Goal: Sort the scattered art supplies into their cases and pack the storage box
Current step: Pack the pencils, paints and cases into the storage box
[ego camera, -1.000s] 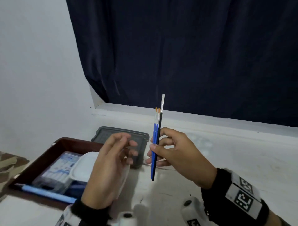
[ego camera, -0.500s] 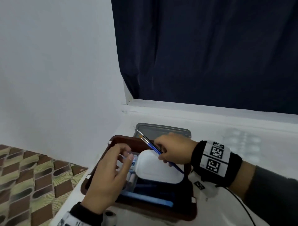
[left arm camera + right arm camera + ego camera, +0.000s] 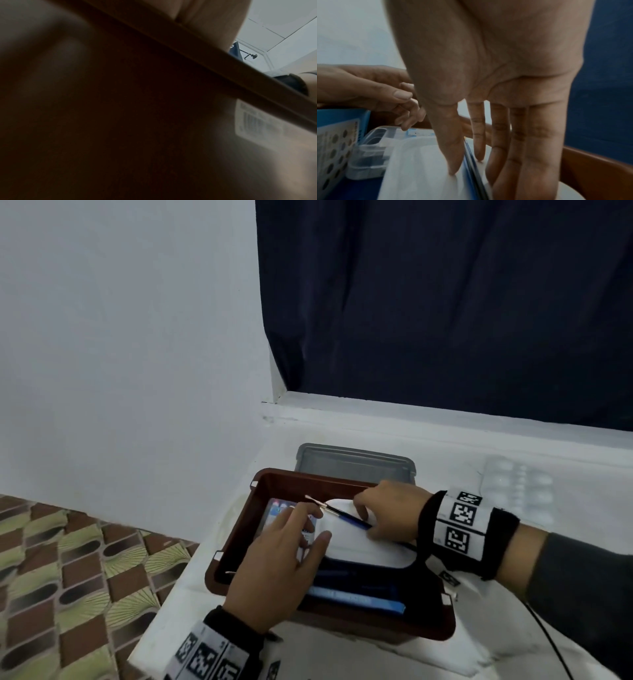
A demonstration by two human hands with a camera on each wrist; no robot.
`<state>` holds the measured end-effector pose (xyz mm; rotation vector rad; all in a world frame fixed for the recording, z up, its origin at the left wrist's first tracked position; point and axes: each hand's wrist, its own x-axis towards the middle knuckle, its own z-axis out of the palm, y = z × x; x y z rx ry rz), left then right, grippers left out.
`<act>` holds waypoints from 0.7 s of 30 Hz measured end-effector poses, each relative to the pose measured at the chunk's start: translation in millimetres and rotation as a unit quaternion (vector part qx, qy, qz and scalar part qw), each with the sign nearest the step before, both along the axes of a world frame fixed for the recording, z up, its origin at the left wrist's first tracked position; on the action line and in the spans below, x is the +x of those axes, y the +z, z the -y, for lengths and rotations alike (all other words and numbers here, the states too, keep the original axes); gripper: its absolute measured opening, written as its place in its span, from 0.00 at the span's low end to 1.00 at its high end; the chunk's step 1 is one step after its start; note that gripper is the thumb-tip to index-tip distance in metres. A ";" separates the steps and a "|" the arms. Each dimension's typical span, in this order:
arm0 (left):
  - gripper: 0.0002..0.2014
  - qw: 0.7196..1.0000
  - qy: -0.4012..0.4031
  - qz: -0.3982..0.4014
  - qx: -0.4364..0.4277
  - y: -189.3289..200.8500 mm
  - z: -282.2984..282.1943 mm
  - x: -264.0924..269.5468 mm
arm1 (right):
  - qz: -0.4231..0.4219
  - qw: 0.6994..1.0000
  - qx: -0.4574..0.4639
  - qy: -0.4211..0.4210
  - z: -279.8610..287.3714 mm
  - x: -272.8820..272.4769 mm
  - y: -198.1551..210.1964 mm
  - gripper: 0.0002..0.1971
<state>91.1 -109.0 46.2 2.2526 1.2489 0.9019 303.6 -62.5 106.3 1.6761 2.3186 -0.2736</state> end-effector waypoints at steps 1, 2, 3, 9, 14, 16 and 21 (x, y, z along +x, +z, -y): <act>0.10 1.000 0.001 -0.004 0.005 0.1 0.4 0.1 | -0.007 1.000 0.003 -0.003 1.7 1.6 -0.5 0.11; 0.10 1.000 0.003 -0.010 0.009 -0.2 0.5 0.2 | -0.013 1.000 0.003 -0.008 3.4 3.5 -0.9 0.11; 0.10 1.000 0.005 -0.013 0.014 -0.7 0.5 0.3 | -0.020 1.000 0.003 -0.014 5.2 5.6 -0.8 0.12; 0.05 1.000 0.011 -0.009 0.025 0.8 4.1 5.4 | -0.126 0.988 0.080 -0.046 25.8 24.7 5.9 0.10; 0.02 0.998 0.011 0.063 0.026 10.6 15.2 39.2 | -0.261 0.949 0.160 -0.077 55.3 59.7 3.9 0.04; 0.03 0.998 -0.011 0.056 0.033 12.5 24.2 66.4 | -0.299 0.931 0.178 -0.105 67.7 82.0 -1.0 0.03; 0.05 0.998 -0.032 0.026 0.055 12.7 40.4 137.3 | -0.329 0.905 0.203 -0.179 80.7 166.5 -32.0 0.03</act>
